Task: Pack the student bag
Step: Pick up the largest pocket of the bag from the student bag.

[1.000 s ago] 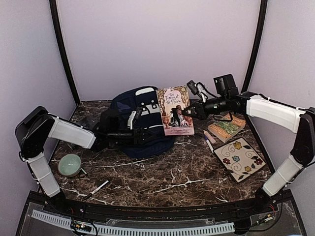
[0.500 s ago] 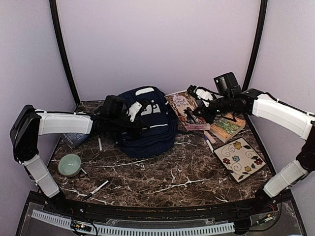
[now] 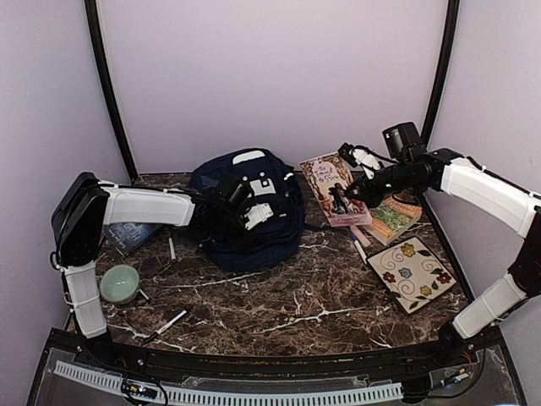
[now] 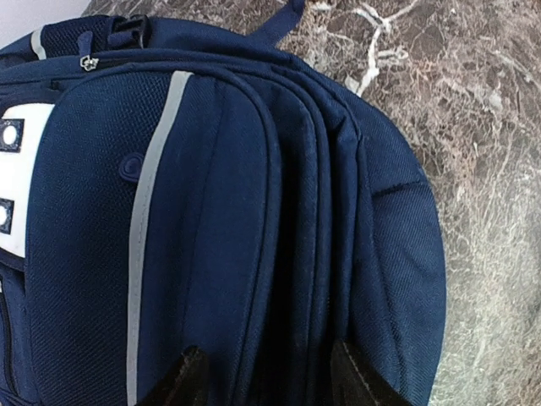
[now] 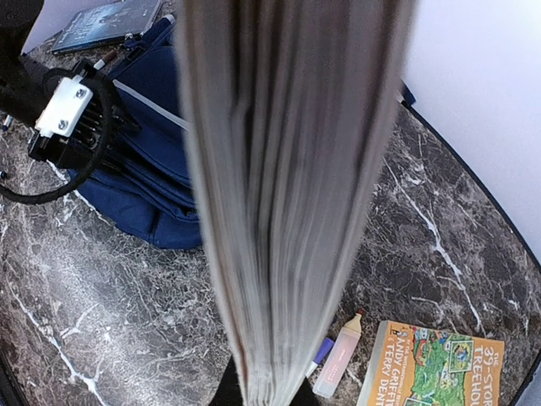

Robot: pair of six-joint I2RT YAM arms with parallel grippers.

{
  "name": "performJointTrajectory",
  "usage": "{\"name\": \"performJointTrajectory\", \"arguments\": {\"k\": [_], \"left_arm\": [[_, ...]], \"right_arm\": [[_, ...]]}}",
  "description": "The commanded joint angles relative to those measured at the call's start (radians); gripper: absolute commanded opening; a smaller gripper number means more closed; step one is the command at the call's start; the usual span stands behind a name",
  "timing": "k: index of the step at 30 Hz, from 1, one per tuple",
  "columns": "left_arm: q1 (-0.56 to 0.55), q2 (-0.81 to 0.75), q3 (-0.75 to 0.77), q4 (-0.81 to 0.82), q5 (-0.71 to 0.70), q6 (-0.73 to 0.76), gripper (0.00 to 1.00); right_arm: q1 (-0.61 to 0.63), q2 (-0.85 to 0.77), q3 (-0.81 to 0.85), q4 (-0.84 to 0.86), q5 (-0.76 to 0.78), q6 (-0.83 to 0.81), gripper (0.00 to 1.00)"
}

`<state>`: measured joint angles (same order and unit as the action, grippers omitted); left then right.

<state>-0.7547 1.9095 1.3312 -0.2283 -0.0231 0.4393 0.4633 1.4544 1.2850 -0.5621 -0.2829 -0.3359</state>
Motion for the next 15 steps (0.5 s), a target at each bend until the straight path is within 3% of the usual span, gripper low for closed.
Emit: {"name": "performJointTrajectory", "arguments": {"k": [1, 7, 15], "left_arm": [[-0.011, 0.018, 0.015, -0.025, -0.001, 0.04, 0.52], [-0.035, 0.065, 0.041, -0.03, -0.03, 0.048, 0.49], [-0.035, 0.083, 0.06, 0.111, -0.338, 0.052, 0.46]], "right_arm": [[-0.035, -0.007, 0.037, 0.006, -0.091, 0.044, 0.0], [-0.04, 0.002, 0.036, 0.019, -0.123, 0.065, 0.0], [-0.041, 0.004, 0.018, 0.033, -0.154, 0.078, 0.0]]}}
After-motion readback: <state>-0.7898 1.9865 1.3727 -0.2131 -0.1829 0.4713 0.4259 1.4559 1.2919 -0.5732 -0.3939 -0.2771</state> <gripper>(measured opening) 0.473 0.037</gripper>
